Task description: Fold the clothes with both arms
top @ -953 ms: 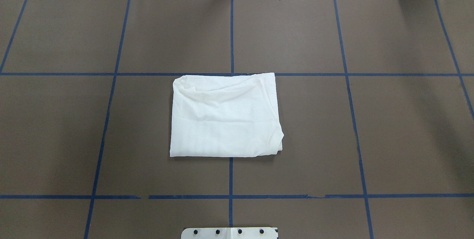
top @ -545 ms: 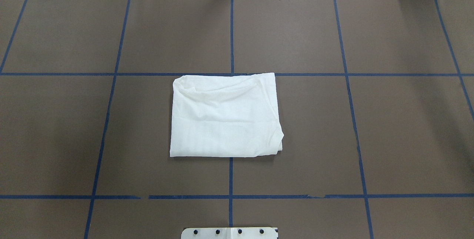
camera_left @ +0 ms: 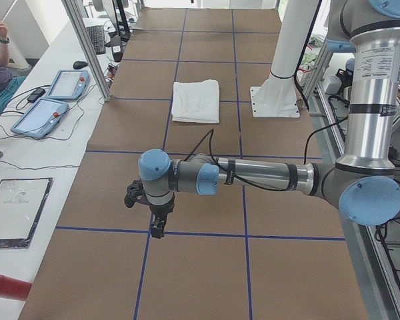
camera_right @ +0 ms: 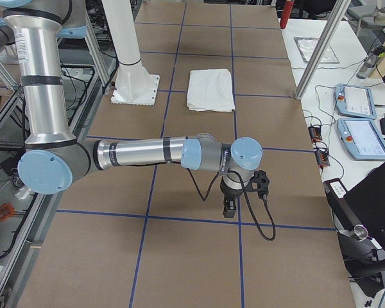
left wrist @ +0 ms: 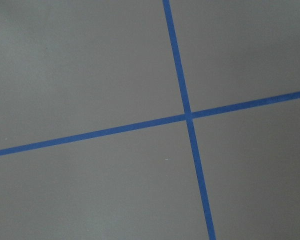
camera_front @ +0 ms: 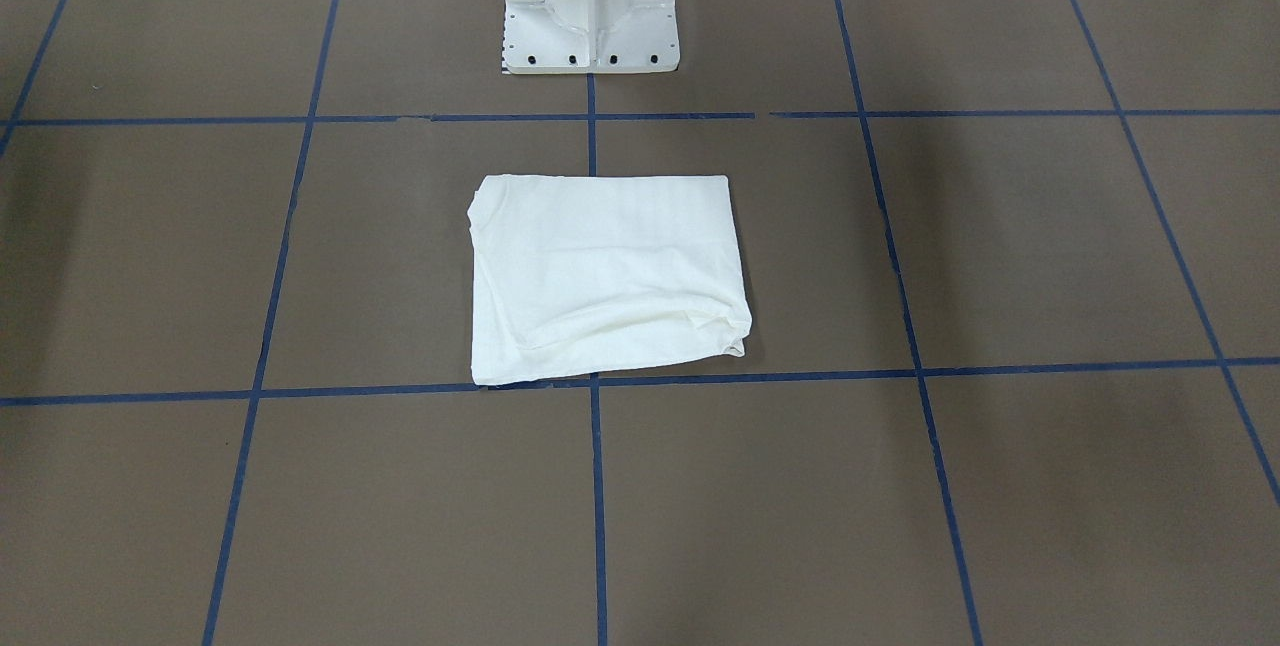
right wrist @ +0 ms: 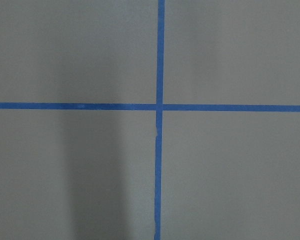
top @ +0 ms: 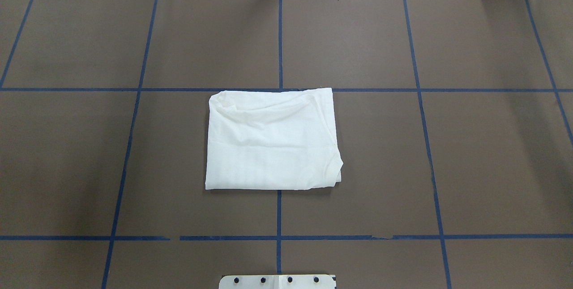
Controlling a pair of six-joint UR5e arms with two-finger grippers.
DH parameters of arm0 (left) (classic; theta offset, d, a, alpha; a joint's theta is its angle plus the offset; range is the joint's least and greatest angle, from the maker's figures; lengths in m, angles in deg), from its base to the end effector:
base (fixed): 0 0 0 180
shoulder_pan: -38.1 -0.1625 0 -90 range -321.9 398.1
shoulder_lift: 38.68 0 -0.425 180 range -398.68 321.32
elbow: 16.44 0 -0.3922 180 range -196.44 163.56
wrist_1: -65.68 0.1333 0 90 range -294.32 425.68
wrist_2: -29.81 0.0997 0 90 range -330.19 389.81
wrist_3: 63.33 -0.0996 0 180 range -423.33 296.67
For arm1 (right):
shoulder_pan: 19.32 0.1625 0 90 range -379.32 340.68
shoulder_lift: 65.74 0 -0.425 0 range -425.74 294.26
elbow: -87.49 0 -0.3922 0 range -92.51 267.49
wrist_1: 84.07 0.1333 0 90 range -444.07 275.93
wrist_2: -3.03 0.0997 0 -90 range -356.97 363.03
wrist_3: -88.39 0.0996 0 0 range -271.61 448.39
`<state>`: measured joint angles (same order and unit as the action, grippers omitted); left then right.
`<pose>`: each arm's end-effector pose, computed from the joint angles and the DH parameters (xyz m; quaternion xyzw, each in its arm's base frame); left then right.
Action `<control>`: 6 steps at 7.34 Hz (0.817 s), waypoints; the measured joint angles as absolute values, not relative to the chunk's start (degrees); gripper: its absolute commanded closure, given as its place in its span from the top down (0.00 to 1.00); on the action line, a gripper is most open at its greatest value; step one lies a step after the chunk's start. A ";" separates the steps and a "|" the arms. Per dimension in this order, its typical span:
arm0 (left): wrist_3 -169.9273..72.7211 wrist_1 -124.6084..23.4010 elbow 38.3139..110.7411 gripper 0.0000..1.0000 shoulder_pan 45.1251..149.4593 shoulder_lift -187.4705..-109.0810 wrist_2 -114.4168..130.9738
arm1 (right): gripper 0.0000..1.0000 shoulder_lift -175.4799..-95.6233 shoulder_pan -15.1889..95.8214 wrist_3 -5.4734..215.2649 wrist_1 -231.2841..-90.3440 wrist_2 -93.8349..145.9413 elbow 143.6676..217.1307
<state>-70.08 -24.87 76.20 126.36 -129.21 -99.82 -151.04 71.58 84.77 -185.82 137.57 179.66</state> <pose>-0.0546 -0.5019 0.6359 0.0453 0.3371 0.0806 0.9369 0.0716 -0.5164 0.6184 -0.0244 -0.3799 -0.0058 0.9247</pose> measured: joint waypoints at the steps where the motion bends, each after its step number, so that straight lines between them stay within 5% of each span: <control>1: -70.15 -24.76 76.20 0.99 126.84 -128.95 -100.02 | 1.00 -151.06 71.86 84.71 -185.77 138.46 178.48; 6: -70.19 -24.94 76.59 1.00 127.30 -128.51 -100.18 | 1.00 -154.98 72.52 84.72 -180.06 139.25 176.69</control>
<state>-70.19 -24.94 76.59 127.30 -128.51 -100.18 -154.98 72.52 84.72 -180.06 139.25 176.69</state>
